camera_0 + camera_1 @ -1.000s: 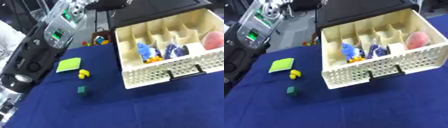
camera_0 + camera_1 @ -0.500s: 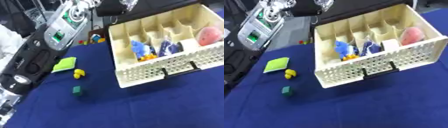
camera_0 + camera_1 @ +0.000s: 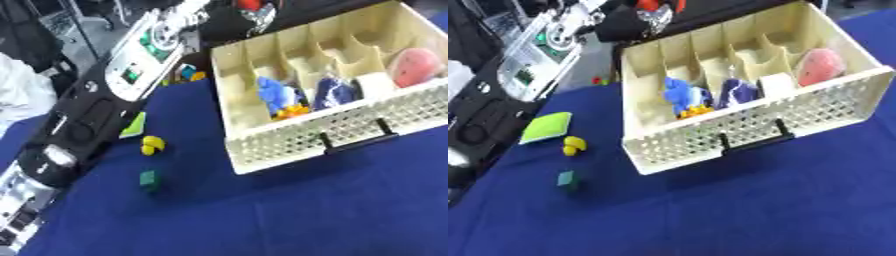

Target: Pick up objects from table and place into drawer.

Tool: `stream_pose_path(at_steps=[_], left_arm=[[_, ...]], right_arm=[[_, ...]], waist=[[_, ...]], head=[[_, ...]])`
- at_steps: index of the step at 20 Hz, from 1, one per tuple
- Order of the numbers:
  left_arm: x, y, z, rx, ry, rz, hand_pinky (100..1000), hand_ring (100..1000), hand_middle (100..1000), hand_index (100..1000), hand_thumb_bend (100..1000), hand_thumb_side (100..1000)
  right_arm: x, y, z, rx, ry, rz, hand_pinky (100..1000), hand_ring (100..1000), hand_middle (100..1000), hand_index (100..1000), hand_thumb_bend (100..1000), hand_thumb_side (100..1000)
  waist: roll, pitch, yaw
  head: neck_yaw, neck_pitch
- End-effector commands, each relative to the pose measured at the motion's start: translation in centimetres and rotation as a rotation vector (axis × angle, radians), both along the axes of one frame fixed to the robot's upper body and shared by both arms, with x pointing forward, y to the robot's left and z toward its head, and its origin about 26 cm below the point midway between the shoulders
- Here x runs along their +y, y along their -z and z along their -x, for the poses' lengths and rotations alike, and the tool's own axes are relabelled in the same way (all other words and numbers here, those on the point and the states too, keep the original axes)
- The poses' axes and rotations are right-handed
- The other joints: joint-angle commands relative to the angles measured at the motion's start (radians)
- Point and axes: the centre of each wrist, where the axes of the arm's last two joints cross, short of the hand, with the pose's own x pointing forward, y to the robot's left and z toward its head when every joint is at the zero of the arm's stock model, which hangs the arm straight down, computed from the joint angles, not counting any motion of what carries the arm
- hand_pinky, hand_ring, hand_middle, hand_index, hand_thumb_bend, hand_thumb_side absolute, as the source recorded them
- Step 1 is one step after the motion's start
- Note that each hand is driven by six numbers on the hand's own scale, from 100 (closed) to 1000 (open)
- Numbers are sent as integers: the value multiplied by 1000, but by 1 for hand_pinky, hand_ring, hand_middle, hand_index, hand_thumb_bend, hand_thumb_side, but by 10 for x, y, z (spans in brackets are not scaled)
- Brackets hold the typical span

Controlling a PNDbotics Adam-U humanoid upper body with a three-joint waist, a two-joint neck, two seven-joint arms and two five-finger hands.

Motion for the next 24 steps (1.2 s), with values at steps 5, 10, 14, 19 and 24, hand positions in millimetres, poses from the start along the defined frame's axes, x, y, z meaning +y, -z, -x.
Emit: stream_pose_path(at_steps=[5,10,14,19,24], left_arm=[[21,-8,-11,72,41,-43,488,686,648,730,254,593],[24,-8,-11,73,53,-49,486,700,667,796,349,606],[26,-6,-11,57,62,-29,473,691,646,792,432,616],[25,-7,-6,28,95,25,445,662,606,760,419,624],[36,-22,13,-48,111,137,386,595,556,741,402,657]], right_arm=[[2,-8,2,-114,-57,-19,569,612,600,760,100,1000],[2,-8,2,-114,-58,-21,569,613,599,760,100,1000],[1,-7,2,-111,-56,-25,570,613,599,761,100,1000],[0,-6,2,-105,-51,-25,570,613,598,761,100,1000],[-5,-4,3,-99,-29,-15,569,613,599,760,100,1000]], waist=[[-12,-12,-4],[-12,-10,-3],[-12,-8,-2],[-12,-14,4],[-12,-23,25]], head=[[-1,6],[-3,4],[-3,2],[-7,4],[-17,14]])
